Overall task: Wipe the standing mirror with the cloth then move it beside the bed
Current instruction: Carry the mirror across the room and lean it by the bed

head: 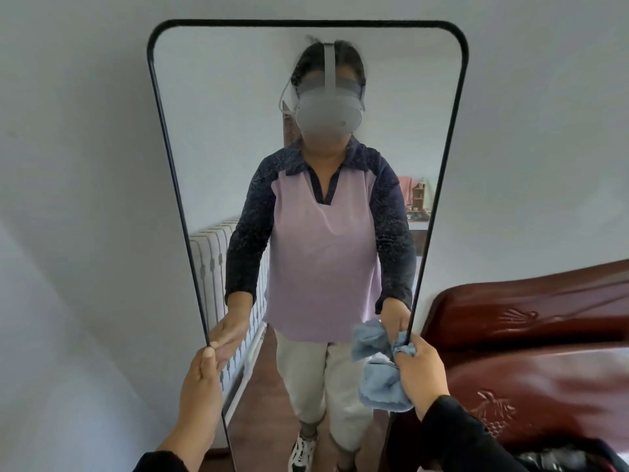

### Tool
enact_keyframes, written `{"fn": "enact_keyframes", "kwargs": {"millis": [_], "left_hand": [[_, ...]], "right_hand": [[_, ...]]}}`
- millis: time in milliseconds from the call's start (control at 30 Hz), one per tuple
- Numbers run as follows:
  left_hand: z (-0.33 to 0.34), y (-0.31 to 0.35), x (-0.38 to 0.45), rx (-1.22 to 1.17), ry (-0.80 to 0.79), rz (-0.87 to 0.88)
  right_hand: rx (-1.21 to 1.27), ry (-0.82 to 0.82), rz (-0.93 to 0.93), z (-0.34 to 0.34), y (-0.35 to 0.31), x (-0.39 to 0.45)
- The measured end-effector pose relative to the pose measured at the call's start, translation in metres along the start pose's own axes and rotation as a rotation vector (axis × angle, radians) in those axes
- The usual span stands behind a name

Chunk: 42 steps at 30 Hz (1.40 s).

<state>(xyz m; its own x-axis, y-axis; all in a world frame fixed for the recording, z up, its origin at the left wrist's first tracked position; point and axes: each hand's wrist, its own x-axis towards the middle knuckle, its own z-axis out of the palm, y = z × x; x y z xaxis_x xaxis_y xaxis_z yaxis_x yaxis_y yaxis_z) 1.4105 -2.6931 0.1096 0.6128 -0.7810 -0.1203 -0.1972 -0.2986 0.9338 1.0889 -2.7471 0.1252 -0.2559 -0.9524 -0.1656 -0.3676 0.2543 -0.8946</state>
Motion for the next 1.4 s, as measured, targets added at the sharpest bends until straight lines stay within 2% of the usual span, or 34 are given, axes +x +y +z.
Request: {"fn": "enact_keyframes", "kwargs": {"millis": [567, 800, 1233, 1400], "left_hand": [[0.045, -0.016, 0.064, -0.001, -0.012, 0.014], [0.039, -0.024, 0.055, 0.067, 0.017, 0.033], [0.025, -0.032, 0.039, 0.024, 0.033, 0.017], [0.018, -0.043, 0.039, -0.001, 0.055, -0.046]], "right_hand": [[-0.138, -0.017, 0.056, 0.032, -0.001, 0.080], [-0.123, -0.005, 0.065, 0.030, 0.001, 0.074], [-0.143, -0.041, 0.055, 0.031, 0.009, 0.056], [-0.148, -0.090, 0.047, 0.042, 0.012, 0.052]]}}
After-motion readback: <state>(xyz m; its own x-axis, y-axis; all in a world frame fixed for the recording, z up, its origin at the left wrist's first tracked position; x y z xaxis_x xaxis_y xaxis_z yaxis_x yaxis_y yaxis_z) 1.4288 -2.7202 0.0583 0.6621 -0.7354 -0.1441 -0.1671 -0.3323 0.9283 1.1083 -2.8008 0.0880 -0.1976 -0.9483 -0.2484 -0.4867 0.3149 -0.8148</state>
